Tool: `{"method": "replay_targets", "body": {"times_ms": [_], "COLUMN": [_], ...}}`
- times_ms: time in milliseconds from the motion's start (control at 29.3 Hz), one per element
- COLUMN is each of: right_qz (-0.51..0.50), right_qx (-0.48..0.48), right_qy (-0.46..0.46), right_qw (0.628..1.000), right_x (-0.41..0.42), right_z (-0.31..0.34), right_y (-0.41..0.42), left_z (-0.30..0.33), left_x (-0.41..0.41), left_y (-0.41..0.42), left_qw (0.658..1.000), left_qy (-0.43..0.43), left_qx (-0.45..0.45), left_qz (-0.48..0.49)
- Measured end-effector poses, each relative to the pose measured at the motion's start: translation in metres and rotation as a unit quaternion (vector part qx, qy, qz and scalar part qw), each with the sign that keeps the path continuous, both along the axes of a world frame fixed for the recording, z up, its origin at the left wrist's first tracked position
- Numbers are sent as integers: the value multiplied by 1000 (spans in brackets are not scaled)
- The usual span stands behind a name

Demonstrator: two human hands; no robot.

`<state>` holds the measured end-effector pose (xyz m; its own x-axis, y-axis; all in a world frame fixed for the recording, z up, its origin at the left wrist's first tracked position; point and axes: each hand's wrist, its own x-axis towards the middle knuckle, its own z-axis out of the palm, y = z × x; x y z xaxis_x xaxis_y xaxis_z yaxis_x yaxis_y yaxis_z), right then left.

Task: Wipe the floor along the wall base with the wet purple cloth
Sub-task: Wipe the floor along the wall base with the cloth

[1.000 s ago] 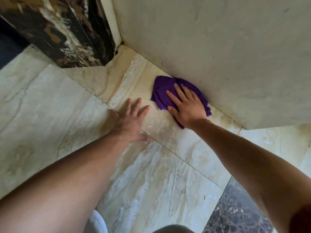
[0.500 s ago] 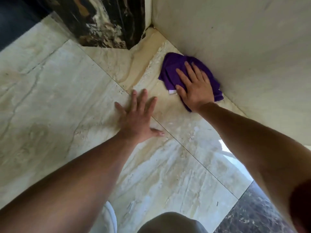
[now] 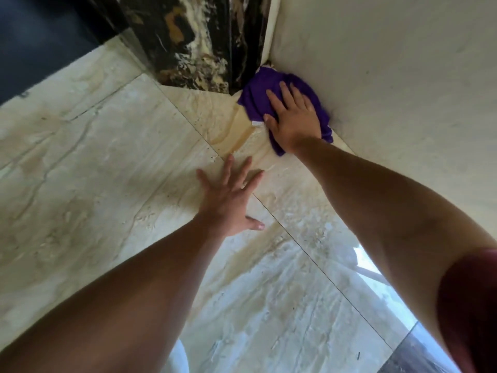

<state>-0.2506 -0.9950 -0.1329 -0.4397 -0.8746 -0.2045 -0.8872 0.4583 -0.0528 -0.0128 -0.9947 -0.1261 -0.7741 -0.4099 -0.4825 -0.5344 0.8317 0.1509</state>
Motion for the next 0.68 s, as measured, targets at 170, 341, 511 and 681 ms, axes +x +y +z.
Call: {"method": "replay_targets", "body": {"times_ms": [170, 341, 511, 681], "right_qz": [-23, -9, -23, 22], "right_qx": [20, 6, -30, -16], "right_qy": [-1, -26, -25, -69], "right_qw": [1000, 1000, 999, 997], "right_x": [1, -4, -4, 26], "right_z": [5, -1, -7, 3], "right_y": [-7, -42, -48, -27], "left_z": [-2, -6, -5, 3], "left_x": [19, 25, 20, 49], "left_y": [-24, -46, -56, -56], "left_qw": [999, 1000, 1000, 999], "left_qy": [-10, 2, -4, 8], "left_qx": [-13, -8, 17, -30], "left_qz": [38, -14, -17, 45]}}
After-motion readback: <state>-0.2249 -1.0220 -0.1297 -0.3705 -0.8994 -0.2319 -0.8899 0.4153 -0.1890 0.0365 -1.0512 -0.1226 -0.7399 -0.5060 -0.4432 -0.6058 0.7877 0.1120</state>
